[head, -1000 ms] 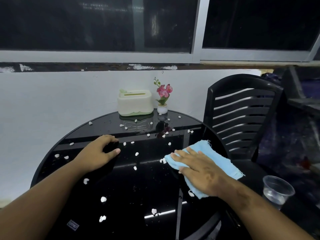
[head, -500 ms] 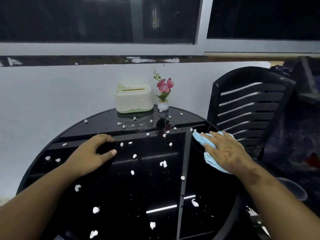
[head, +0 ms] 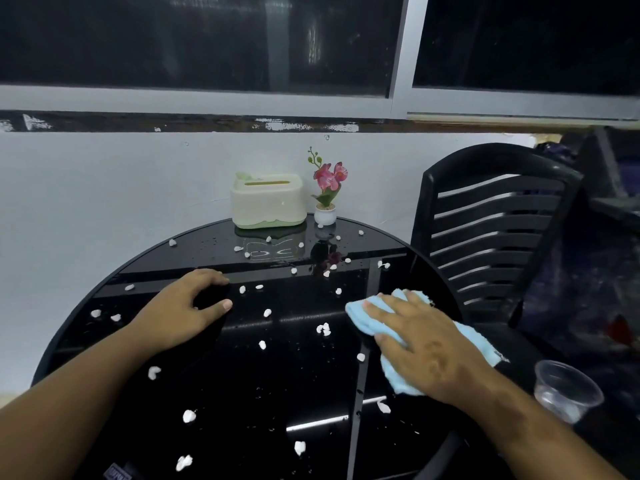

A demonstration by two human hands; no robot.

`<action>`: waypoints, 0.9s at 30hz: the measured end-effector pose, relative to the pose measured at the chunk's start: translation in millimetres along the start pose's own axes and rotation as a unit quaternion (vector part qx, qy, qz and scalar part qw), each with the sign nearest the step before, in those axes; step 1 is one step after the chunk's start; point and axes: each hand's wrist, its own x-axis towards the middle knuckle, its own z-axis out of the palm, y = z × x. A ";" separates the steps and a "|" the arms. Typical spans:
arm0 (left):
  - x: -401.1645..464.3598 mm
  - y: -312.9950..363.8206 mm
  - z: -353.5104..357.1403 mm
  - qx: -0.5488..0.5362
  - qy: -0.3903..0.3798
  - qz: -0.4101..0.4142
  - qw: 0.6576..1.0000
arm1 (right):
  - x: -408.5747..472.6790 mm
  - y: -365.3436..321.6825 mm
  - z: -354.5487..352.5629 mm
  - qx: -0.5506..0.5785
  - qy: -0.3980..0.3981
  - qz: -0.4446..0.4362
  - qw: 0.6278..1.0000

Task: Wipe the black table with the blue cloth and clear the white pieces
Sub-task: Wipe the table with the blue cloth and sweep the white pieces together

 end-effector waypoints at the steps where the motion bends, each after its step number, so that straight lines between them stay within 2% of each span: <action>1: -0.5 0.6 0.5 0.001 -0.001 0.001 1.000 | -8.4 -4.7 0.8 0.009 -0.001 -0.015 1.000; 6: 0.4 -0.8 2.1 0.001 -0.002 0.003 1.000 | -32.6 1.6 2.4 0.019 0.008 -0.039 0.999; 9: 2.6 -2.2 2.5 0.001 0.002 0.001 1.000 | -13.2 25.5 -0.9 -0.023 0.029 -0.026 0.999; 12: 3.5 -4.7 3.2 0.001 0.004 -0.006 1.000 | 20.6 63.0 -1.7 -0.065 0.048 0.044 0.996; 15: 4.0 -5.6 3.0 0.003 0.000 -0.007 1.000 | 55.4 92.2 -6.2 -0.052 0.091 0.118 0.987; 18: 4.5 -2.7 2.5 0.013 -0.009 -0.008 1.000 | 92.4 95.6 -10.8 -0.080 0.063 0.150 0.983; 22: 4.2 -0.2 3.0 0.039 -0.024 -0.015 0.999 | 132.5 95.8 -7.0 -0.059 0.041 0.144 0.987; 27: 1.3 5.7 4.3 0.069 -0.038 -0.014 0.997 | 134.5 69.9 6.4 -0.047 0.009 0.064 0.997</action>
